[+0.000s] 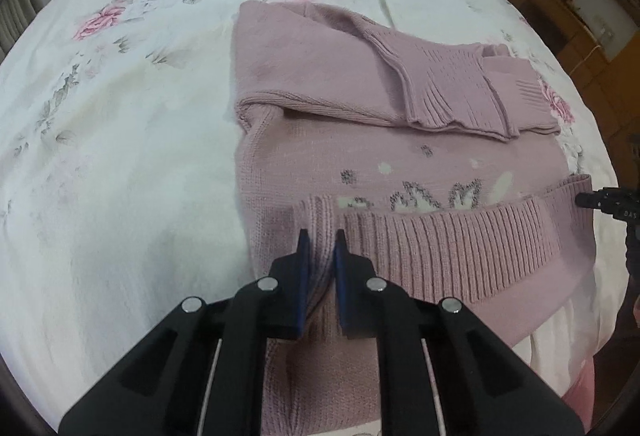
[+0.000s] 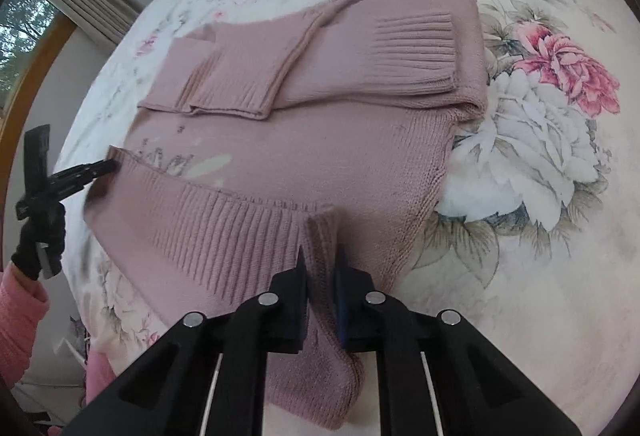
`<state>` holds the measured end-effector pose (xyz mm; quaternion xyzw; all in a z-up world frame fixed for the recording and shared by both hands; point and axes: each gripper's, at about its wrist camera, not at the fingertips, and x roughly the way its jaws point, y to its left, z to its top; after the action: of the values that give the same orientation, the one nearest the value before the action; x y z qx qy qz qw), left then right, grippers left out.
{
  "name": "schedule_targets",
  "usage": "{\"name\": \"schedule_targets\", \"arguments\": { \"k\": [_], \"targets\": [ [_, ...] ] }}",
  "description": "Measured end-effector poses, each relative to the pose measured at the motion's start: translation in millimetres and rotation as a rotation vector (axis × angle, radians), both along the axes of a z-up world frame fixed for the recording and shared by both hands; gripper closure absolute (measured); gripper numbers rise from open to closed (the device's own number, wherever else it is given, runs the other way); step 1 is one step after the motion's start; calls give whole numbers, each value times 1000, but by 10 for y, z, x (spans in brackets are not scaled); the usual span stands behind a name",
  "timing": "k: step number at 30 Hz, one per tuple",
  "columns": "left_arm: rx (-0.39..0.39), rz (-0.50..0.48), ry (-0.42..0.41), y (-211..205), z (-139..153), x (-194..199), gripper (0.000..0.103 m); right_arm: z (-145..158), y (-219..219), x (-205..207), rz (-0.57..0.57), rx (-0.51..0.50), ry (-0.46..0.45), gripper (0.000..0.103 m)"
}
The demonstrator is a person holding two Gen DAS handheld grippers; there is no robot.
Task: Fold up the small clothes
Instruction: 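Fold the held hem up over the sweater body toward the collar with both grippers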
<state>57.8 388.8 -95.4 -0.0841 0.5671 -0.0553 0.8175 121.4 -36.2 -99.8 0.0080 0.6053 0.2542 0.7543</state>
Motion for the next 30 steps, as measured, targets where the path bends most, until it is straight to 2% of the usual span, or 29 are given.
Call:
{"name": "schedule_targets", "arguments": {
  "k": [5,7,12,15,20,25,30],
  "targets": [
    [-1,17,42,10,-173,100,84,-79,-25,55,-9,-18,24,84],
    [13,6,48,-26,-210,127,84,-162,-8,67,-2,-29,45,83],
    [28,5,32,-62,-147,98,94,-164,-31,26,-28,12,50,92],
    [-39,26,-22,-22,70,23,94,5,-121,-32,-55,71,28,92],
    [-52,30,-157,-60,549,-49,95,500,-313,-114,-98,210,-40,93],
    [-8,52,-295,-79,959,152,95,925,-354,60,-120,223,-138,93],
    [-30,108,-370,-3,1241,626,95,1145,-325,465,-167,205,-192,93]
  ]
}}
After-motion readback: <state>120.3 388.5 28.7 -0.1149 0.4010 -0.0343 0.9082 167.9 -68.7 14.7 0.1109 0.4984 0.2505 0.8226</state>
